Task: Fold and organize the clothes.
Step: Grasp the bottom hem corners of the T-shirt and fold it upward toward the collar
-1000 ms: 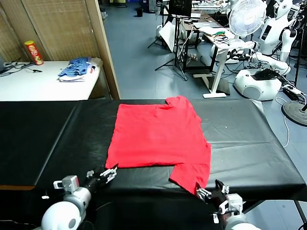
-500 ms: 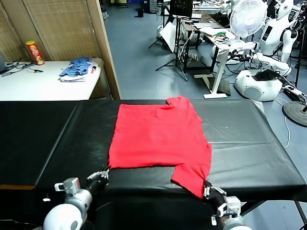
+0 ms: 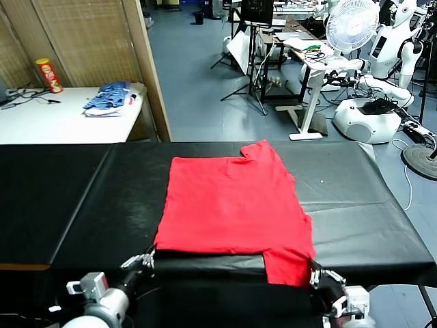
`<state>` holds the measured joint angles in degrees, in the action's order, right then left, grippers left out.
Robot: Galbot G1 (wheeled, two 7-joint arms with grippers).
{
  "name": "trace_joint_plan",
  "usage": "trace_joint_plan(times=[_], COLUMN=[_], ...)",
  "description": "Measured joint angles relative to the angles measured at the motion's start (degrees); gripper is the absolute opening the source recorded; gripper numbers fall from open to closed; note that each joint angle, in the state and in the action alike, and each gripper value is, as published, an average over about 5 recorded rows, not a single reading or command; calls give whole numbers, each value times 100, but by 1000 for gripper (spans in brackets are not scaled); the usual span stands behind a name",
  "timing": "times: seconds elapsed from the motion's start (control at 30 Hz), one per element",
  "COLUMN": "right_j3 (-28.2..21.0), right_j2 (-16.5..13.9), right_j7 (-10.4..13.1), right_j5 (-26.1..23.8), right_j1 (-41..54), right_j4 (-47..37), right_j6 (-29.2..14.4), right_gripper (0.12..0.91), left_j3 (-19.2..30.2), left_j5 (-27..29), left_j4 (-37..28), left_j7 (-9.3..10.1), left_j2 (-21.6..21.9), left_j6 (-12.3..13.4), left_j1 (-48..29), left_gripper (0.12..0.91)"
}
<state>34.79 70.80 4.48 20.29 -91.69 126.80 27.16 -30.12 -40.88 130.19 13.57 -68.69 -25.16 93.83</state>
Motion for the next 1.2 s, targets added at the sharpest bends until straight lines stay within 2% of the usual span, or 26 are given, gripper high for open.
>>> trace_joint_plan(times=[0.37, 0.53, 0.77, 0.9, 1.0, 1.1, 1.2], right_j3=[-439, -714, -1047, -1051, -983, -860, -717], right_j2=[-466, -487, -390, -440, -532, -610, -635], right_j7=[-173, -272, -452, -566, -581, -520, -439], right_j5=[82, 10, -106, -94, -88, -94, -116], right_j1=[1523, 2122, 2731, 2714, 2524, 2234, 1902], right_j4=[-1152, -1767, -2512, -2493, -2236, -1884, -1571], right_j6=[-425, -541, -641, -526, -415, -349, -320], right_gripper=[122, 122, 126, 246, 395, 578, 721], left_j3=[256, 351, 510, 547, 548, 525, 488], left_j5=[145, 391, 860, 931, 945, 961, 976], left_j4=[-478, -755, -1301, -1635, -1777, -1796, -1737], left_j7=[-35, -59, -200, -241, -240, -246, -265], left_j2=[-133, -82, 43, 94, 91, 89, 109], left_j6=[136, 172, 299, 307, 290, 285, 277], left_j1=[-981, -1422, -1928, -2131, -2171, -2121, -1998], left_gripper=[125, 125, 125, 125, 137, 234, 400])
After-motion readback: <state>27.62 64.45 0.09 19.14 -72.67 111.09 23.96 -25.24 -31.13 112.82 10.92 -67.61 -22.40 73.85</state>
